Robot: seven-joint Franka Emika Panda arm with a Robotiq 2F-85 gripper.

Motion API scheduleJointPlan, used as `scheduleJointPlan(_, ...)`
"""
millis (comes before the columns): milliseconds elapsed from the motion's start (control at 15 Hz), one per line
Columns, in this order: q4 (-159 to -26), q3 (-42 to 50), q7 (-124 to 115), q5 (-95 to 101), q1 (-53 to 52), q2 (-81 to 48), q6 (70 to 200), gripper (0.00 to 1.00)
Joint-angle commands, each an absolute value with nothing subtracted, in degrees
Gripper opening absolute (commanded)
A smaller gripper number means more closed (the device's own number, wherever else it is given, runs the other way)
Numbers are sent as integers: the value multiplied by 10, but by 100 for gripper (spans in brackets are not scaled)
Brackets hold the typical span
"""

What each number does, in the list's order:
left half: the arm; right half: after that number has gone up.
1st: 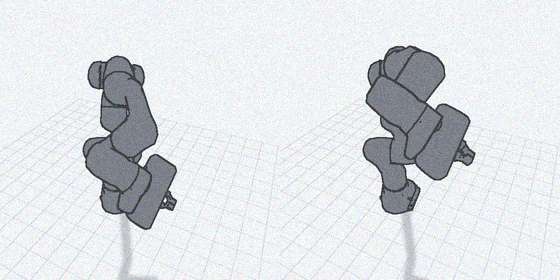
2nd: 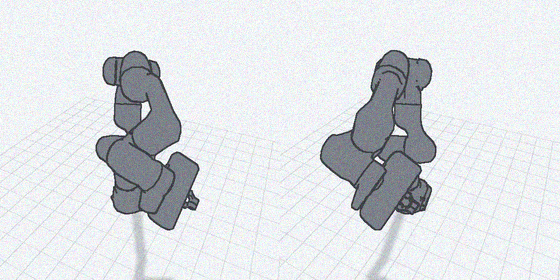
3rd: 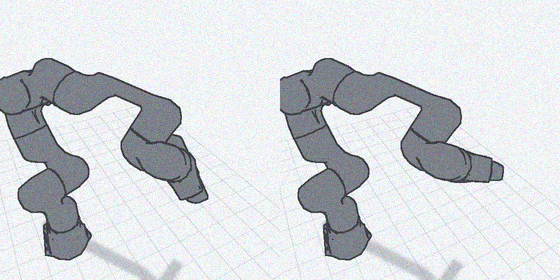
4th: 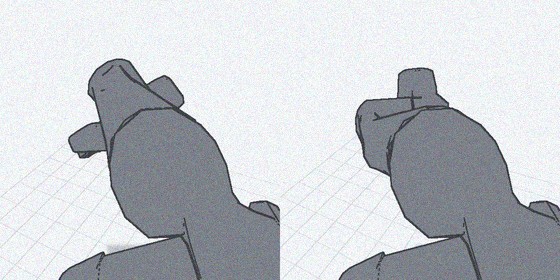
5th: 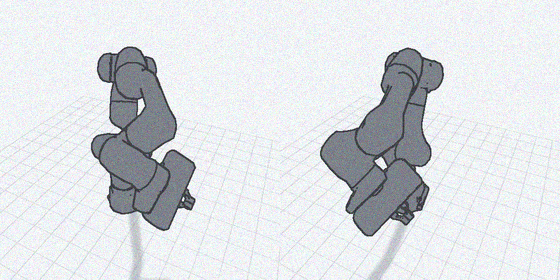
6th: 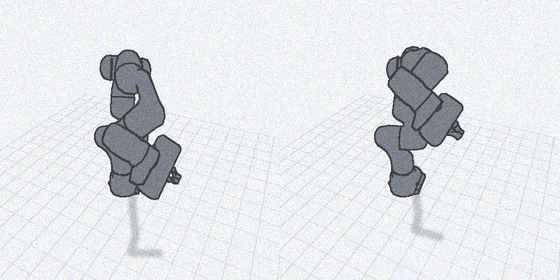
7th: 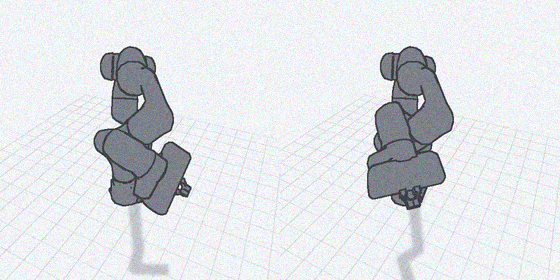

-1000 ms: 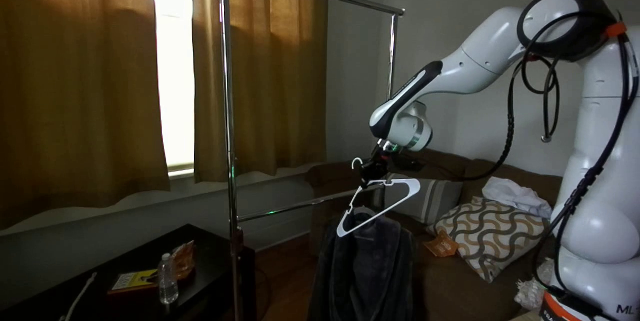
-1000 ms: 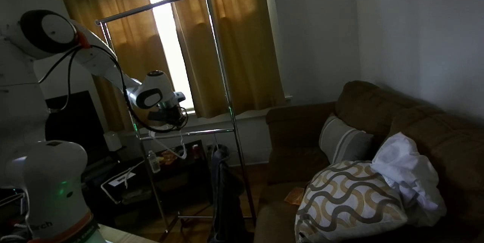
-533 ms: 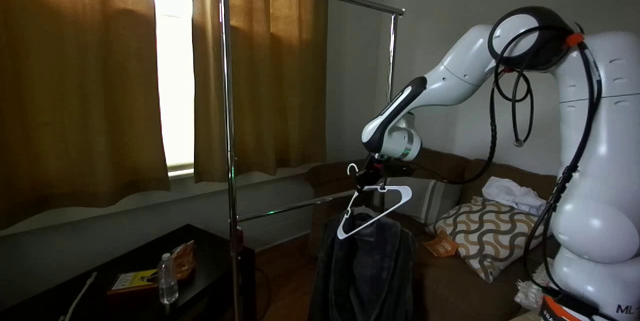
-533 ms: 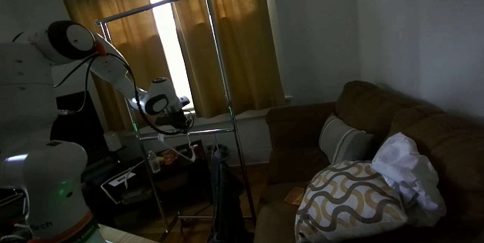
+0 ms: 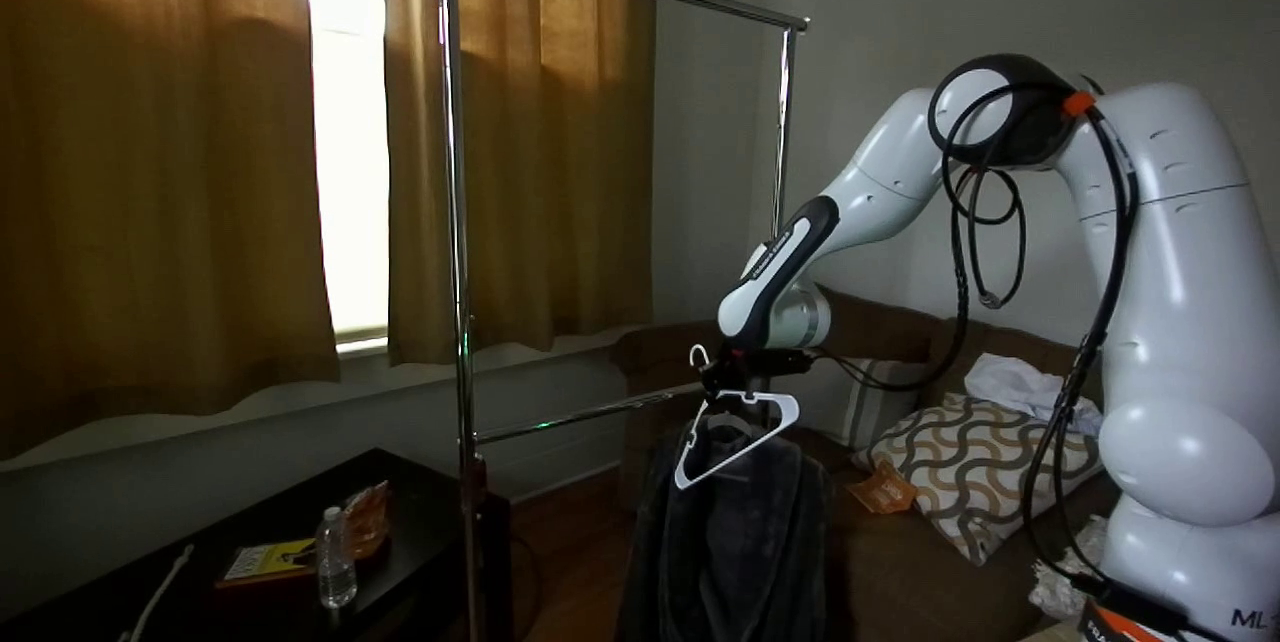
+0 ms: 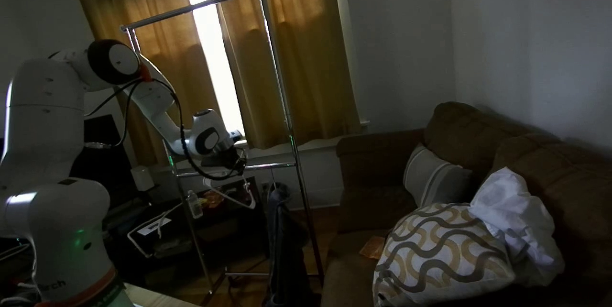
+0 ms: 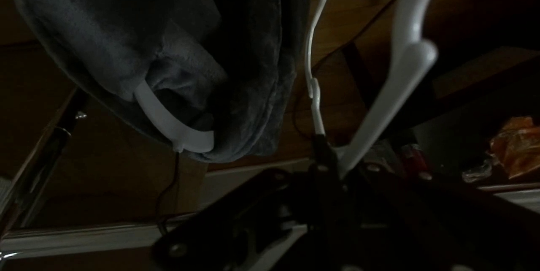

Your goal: Move the coat hanger to the lower rack

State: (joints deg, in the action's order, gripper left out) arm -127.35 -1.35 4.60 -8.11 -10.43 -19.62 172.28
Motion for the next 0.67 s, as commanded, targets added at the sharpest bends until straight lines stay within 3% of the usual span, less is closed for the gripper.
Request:
scheduleJointPlan(0,-1240,-17,2,-47,-102,-232,1731,2)
scheduleJointPlan(600,-1193,-18,-11,-37,-107,-288,1727,2)
